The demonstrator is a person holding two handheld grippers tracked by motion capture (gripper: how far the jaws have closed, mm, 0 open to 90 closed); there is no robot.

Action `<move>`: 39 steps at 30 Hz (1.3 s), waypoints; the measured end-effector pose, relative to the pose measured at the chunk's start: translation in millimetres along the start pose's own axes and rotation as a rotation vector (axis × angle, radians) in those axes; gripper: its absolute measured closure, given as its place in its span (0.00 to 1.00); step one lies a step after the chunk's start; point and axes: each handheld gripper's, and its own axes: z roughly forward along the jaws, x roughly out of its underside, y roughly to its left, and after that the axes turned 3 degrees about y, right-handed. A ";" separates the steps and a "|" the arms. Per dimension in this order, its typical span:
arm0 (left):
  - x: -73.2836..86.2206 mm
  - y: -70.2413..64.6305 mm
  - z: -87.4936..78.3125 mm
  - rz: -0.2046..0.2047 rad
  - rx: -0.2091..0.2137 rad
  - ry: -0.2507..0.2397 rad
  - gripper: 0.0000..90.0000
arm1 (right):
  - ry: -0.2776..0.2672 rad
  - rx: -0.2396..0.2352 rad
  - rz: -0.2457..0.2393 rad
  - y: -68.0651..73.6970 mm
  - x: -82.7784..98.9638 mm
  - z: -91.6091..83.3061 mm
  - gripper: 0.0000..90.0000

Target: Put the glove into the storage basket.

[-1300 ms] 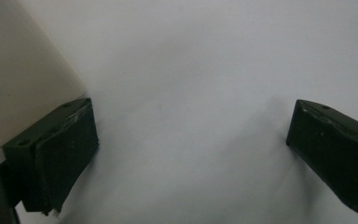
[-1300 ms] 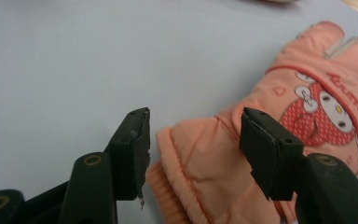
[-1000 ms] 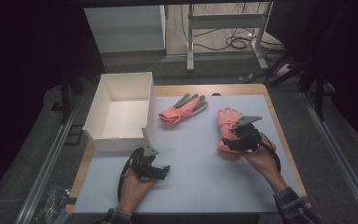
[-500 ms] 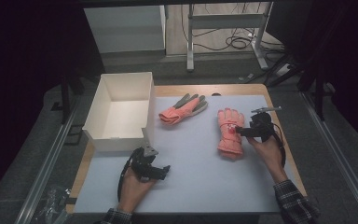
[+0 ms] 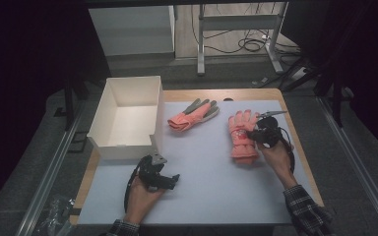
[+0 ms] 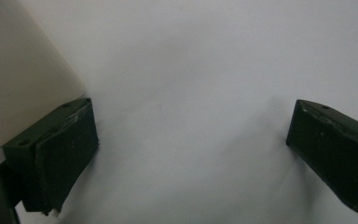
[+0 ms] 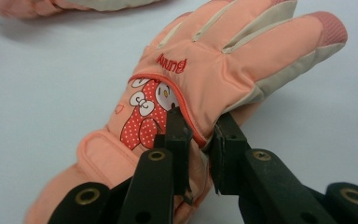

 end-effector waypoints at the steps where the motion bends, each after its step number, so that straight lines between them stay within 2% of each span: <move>1: 0.0 0.0 0.0 0.000 0.000 0.000 0.02 | 0.002 0.053 -0.045 4.4 -5.3 -7.0 0.87; 3: 0.0 0.1 0.0 0.000 0.000 0.000 0.02 | 0.036 0.154 -0.140 14.5 -15.8 -17.1 0.86; 4: 0.0 0.1 0.0 0.000 0.000 0.000 0.02 | 0.036 0.154 -0.140 14.5 -15.8 -17.1 0.86; 6: 0.0 0.1 0.0 0.000 0.001 0.000 0.02 | 0.083 0.220 -0.221 27.6 -24.2 -19.4 0.83; 7: 0.1 0.0 0.0 0.000 0.000 -0.001 0.02 | 0.081 0.196 -0.257 41.2 -26.9 -15.7 0.78; 8: 0.0 0.0 -0.1 0.000 0.000 0.001 0.02 | 0.076 0.166 -0.260 46.5 -27.4 -13.4 0.75; 9: 0.0 0.0 -0.1 0.000 0.000 0.001 0.02 | 0.076 0.166 -0.260 46.5 -27.4 -13.4 0.75; 10: 0.0 0.0 0.0 0.000 0.000 0.000 0.02 | 0.060 0.043 -0.238 62.3 -27.6 -5.2 0.65; 11: 0.0 0.0 0.0 0.000 0.000 0.000 0.02 | 0.060 0.043 -0.238 62.3 -27.6 -5.2 0.65; 12: 0.1 0.1 -0.1 0.001 0.000 0.000 0.02 | 0.048 0.018 -0.234 67.9 -27.2 -3.0 0.62; 13: 0.0 0.2 -0.1 0.002 0.000 0.000 0.02 | 0.024 -0.028 -0.256 84.7 -27.0 -0.7 0.59; 14: 0.1 0.0 0.0 0.000 0.001 0.000 0.02 | 0.018 -0.055 -0.259 89.2 -27.5 -1.6 0.57; 16: 0.0 0.1 0.0 0.001 0.000 -0.001 0.02 | 0.013 -0.148 -0.246 96.2 -30.8 -7.9 0.54; 17: 0.0 0.1 0.0 0.001 0.000 -0.001 0.02 | 0.013 -0.148 -0.246 96.2 -30.8 -7.9 0.54; 18: 0.0 -0.1 0.1 -0.002 0.000 -0.003 0.02 | -0.017 -0.152 -0.252 98.6 -35.6 -18.3 0.54; 20: 0.0 0.2 -0.1 0.002 0.000 0.000 0.02 | -0.040 -0.107 -0.261 93.9 -38.8 -21.3 0.52; 21: 0.0 0.2 -0.2 0.003 0.000 0.001 0.02 | -0.040 -0.093 -0.249 88.6 -39.7 -19.3 0.51; 22: 0.0 0.2 -0.1 0.002 0.000 0.000 0.02 | -0.035 -0.106 -0.222 82.5 -39.3 -14.6 0.50; 24: 0.1 0.0 -0.1 0.000 0.000 0.000 0.02 | -0.027 -0.165 -0.179 72.8 -33.9 -0.2 0.47; 28: 0.1 0.0 0.0 0.000 0.000 0.000 0.02 | 0.006 -0.192 -0.127 67.4 -20.9 34.8 0.45; 29: 0.1 0.0 -0.1 0.001 0.000 0.001 0.02 | 0.031 -0.189 -0.120 66.8 -18.2 44.7 0.47; 30: 0.1 -0.1 0.1 -0.002 0.000 -0.001 0.02 | 0.064 -0.195 -0.114 66.6 -14.7 53.9 0.57; 31: 0.1 -0.1 0.1 -0.002 0.000 -0.001 0.02 | 0.064 -0.195 -0.114 66.6 -14.7 53.9 0.57; 32: 0.1 0.0 -0.1 0.000 0.000 0.000 0.02 | 0.055 -0.226 -0.068 66.3 -5.9 61.3 0.75; 33: 0.1 0.1 -0.1 0.001 0.000 0.001 0.02 | 0.039 -0.236 -0.048 66.0 -3.3 57.9 0.83; 34: 0.0 0.0 0.0 0.000 0.000 0.000 0.02 | 0.031 -0.240 -0.037 66.7 -1.7 53.2 0.85; 35: 0.0 0.0 0.0 0.000 0.000 0.000 0.02 | 0.031 -0.240 -0.037 66.7 -1.7 53.2 0.85; 36: 0.0 0.0 -0.1 0.000 -0.001 0.000 0.02 | 0.035 -0.209 -0.036 73.4 2.9 40.3 0.86; 39: 0.0 0.0 -0.1 0.000 0.000 0.000 0.02 | 0.025 -0.192 -0.064 84.0 15.9 23.5 0.82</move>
